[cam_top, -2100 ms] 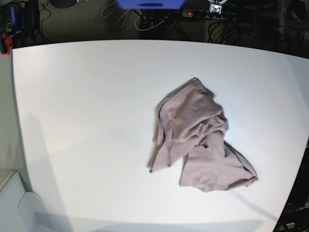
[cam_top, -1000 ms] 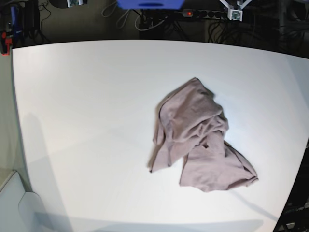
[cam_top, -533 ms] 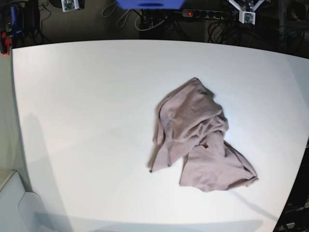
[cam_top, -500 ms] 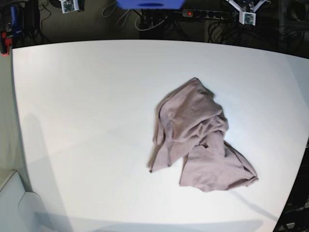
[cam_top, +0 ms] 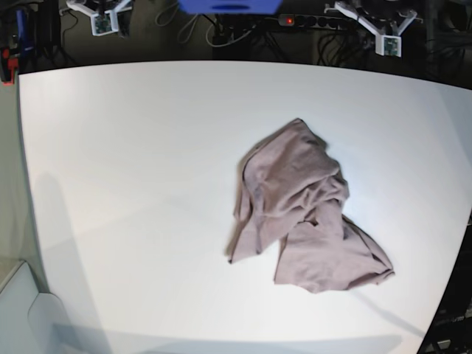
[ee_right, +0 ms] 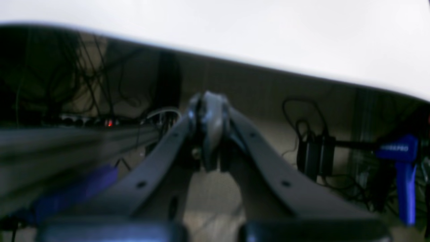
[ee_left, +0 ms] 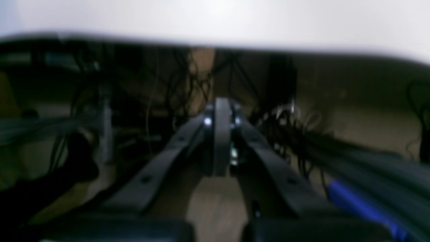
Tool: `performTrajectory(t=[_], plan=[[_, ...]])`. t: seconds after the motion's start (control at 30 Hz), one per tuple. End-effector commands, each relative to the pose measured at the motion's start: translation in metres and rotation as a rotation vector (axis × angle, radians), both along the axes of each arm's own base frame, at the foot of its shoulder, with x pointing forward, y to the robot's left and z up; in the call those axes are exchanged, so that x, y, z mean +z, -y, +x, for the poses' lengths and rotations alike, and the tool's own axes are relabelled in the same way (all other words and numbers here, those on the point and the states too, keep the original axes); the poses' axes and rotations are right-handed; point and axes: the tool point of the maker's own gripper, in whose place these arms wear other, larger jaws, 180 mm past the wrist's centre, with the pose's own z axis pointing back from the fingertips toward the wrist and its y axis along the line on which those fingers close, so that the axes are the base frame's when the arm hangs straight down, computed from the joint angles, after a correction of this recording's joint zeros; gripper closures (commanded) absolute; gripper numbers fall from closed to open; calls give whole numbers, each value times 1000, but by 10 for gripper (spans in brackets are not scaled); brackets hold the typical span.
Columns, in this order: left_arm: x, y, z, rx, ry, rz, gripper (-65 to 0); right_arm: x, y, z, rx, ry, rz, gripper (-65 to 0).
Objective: Layout the t-shirt on the table in an organized manner, then fold the t-shirt properly
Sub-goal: 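Move the right gripper down onto the crumpled mauve t-shirt and grasp it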
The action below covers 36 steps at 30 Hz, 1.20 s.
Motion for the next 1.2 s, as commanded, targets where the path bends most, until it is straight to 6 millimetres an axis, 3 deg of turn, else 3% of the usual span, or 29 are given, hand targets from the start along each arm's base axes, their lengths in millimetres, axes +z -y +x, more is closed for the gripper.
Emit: performTrajectory(t=[0.0,0.37,0.53,0.77,0.93,1.0,1.17], plan=[[7,-4,3,0,26,14,-2,8,-1,6,5,36,4,0],[23,-14,48,19,147,36,-2,27,-11,76,4,222,30,0],[34,-21,72,38,216,49,-1,45,-39,116,53,337,93,0],[53,-23,109,45,320,51,-4,82,-91,168,162,495,192,-185],[63,-23,125,46,367,51,-13,98,-125,207,243,477,205,-302],[65,-24,127,47,373,52,-66,100,-137,223,239,457,221,-327],[66,-31,126,63,377,63,-318,87,-148,264,243,418,201,-336]])
